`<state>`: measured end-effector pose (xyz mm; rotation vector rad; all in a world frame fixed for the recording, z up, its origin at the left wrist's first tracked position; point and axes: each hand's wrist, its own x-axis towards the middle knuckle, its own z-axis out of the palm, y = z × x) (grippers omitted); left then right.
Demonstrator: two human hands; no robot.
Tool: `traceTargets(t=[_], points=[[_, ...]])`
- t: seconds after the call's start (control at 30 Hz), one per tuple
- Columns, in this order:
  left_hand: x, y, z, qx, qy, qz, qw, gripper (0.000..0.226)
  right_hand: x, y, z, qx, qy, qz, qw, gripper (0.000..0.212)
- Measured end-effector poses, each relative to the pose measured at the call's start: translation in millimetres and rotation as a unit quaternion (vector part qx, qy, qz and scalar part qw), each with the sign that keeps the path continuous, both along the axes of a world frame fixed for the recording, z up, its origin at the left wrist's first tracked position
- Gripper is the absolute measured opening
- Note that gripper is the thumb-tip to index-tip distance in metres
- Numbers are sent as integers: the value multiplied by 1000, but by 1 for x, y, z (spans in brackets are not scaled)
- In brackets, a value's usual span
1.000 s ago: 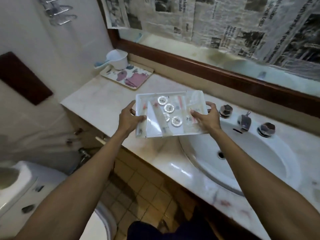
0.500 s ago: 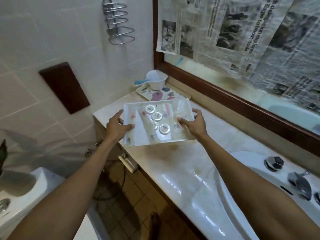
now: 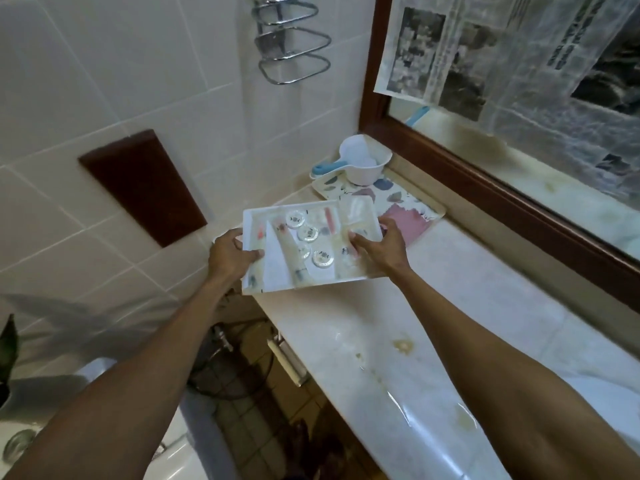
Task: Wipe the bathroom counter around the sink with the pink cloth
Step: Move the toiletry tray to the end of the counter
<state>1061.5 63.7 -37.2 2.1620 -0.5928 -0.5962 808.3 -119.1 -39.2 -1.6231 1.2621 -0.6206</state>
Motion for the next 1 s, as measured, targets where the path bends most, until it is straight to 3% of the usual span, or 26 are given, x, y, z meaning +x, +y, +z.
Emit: traceTargets(t=[0.23, 0.53, 0.6, 0.7, 0.83, 0.93, 1.0], points=[[45, -16, -47, 112, 0, 15, 994, 59, 52, -21, -33, 13, 55, 60, 997, 44], [88, -30, -100, 195, 23, 39, 980, 62, 109, -54, -70, 33, 135, 131, 982, 75], [92, -32, -107, 205, 21, 40, 978, 63, 119, -61, -71, 36, 164, 157, 973, 99], [90, -37, -109, 201, 32, 47, 978, 65, 125, -71, -71, 32, 134, 215, 967, 141], [86, -45, -106, 191, 65, 64, 977, 68, 127, -89, -81, -48, 245, 315, 916, 173], [87, -48, -107, 191, 75, 73, 976, 71, 121, -93, -77, -92, 330, 365, 866, 172], [88, -48, -109, 192, 77, 76, 976, 72, 117, -92, -75, -110, 312, 349, 877, 164]])
